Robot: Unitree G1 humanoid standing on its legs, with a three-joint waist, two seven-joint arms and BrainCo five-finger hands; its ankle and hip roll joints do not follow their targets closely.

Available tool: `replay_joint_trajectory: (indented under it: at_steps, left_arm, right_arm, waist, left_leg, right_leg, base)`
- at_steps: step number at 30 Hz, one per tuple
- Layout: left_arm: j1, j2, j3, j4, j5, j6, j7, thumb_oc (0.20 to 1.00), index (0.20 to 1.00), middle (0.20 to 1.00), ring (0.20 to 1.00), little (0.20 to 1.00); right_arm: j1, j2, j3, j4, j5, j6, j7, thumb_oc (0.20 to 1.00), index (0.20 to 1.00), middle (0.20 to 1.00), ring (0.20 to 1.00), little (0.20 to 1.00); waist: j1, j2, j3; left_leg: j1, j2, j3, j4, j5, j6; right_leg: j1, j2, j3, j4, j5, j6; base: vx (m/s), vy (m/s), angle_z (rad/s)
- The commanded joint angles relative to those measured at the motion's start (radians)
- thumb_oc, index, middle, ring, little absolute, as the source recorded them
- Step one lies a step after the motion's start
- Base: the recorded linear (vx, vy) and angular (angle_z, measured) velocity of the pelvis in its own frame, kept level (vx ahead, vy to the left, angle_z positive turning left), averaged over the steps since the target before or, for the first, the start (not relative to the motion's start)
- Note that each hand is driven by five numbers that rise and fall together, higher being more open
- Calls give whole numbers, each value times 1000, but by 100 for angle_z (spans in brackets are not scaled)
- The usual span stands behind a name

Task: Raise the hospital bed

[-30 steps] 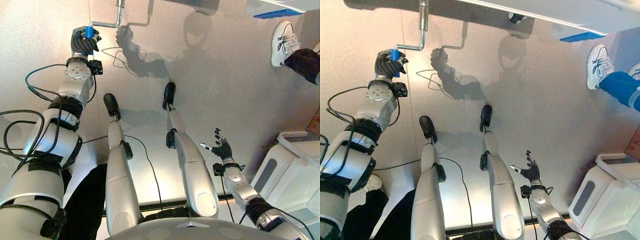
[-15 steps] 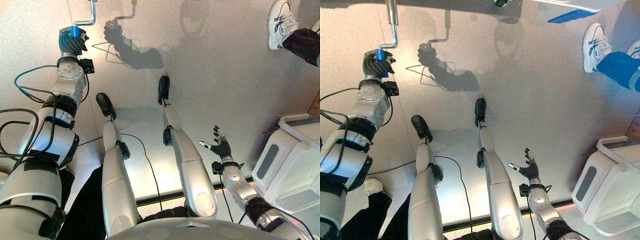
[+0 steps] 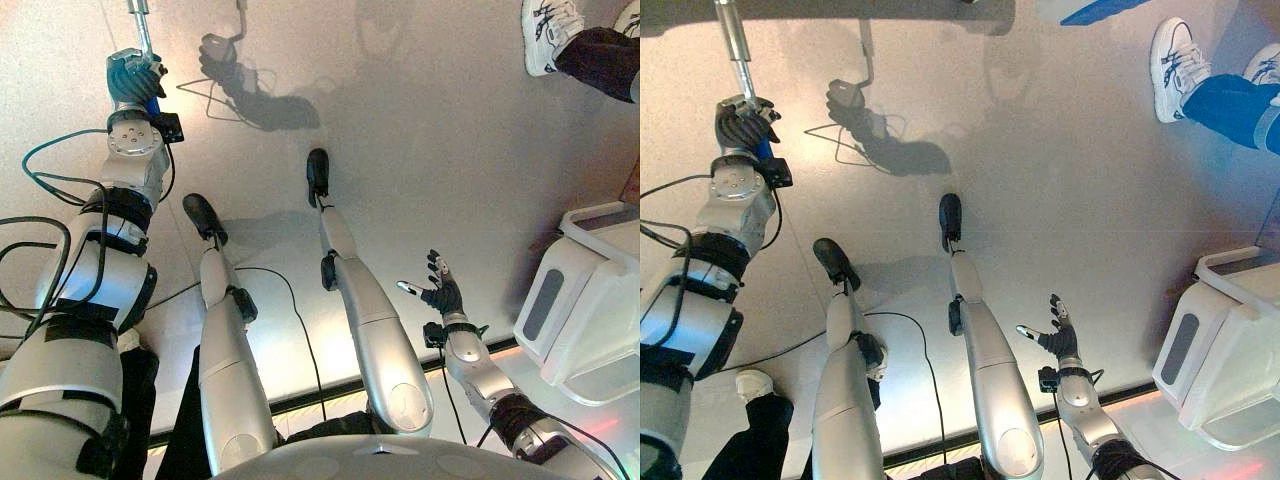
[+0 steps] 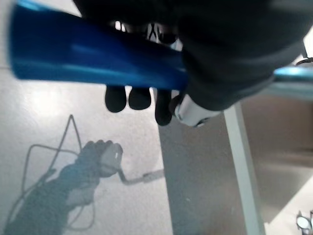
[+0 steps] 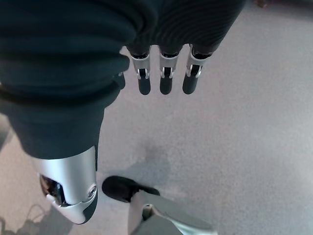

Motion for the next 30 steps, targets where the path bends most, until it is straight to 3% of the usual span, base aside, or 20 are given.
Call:
replay_joint_trajectory:
  at_steps: [1, 17, 18, 19, 20, 21, 30]
  left_arm:
    - [-35, 59, 55, -13, 34, -32, 15, 200, 200, 200, 200, 200]
    - [-13, 34, 72, -13, 25, -30, 10, 200, 200, 200, 200, 200]
    - [-13, 34, 72, -13, 25, -30, 10, 269, 269, 269, 269, 269]
    - [-18, 31, 68, -11, 27, -31, 11, 655, 655, 655, 655, 655]
    - [-18, 31, 68, -11, 27, -31, 11, 853, 853, 853, 853, 853]
    - [-18, 30, 67, -10, 30, -30, 10, 1000, 1000, 1000, 1000, 1000]
    - [-27, 24, 57, 14, 47, -21, -4, 1000, 1000, 1000, 1000, 1000]
  right_arm:
    - [92, -30, -17, -28, -8, -17, -19, 1000, 1000, 1000, 1000, 1000]
    - [119, -39, -29, -19, -7, -23, -9, 1000, 1000, 1000, 1000, 1000]
    - [119, -39, -29, -19, -7, -23, -9, 1000, 1000, 1000, 1000, 1000]
    - [118, -39, -29, -17, -2, -23, -8, 1000, 1000, 1000, 1000, 1000]
    - [118, -39, -29, -17, -2, -23, -7, 1000, 1000, 1000, 1000, 1000]
    - [117, -40, -30, -16, -1, -23, -7, 1000, 1000, 1000, 1000, 1000]
    - [112, -44, -27, -2, 0, -25, -4, 1000, 1000, 1000, 1000, 1000]
  waist:
    - [14, -57, -1]
    - [17, -32, -1]
    - [17, -32, -1]
    - [19, -31, -1]
    - [19, -30, -1]
    - [20, -29, -1]
    - [27, -24, -1]
  left_leg:
    - [50, -33, 6, -1, -68, 57]
    - [64, -44, 9, -1, -69, 55]
    - [64, -44, 9, -1, -69, 55]
    - [63, -46, 7, -1, -68, 55]
    - [63, -46, 7, -1, -68, 55]
    - [63, -47, 5, -1, -68, 55]
    - [64, -51, -2, -1, -64, 56]
  right_leg:
    - [45, -14, 4, 11, -26, 150]
    - [54, -17, -5, 7, -31, 144]
    - [54, -17, -5, 7, -31, 144]
    - [56, -18, -7, 7, -32, 143]
    - [56, -18, -7, 7, -32, 143]
    - [58, -19, -7, 7, -33, 142]
    - [65, -22, -16, 5, -35, 138]
  base:
    - [10, -49, -12]
    - [-1, -7, -4]
    - [0, 0, 0]
    - [0, 0, 0]
    - [0, 0, 0]
    - [0, 0, 0]
    - [-2, 0, 0]
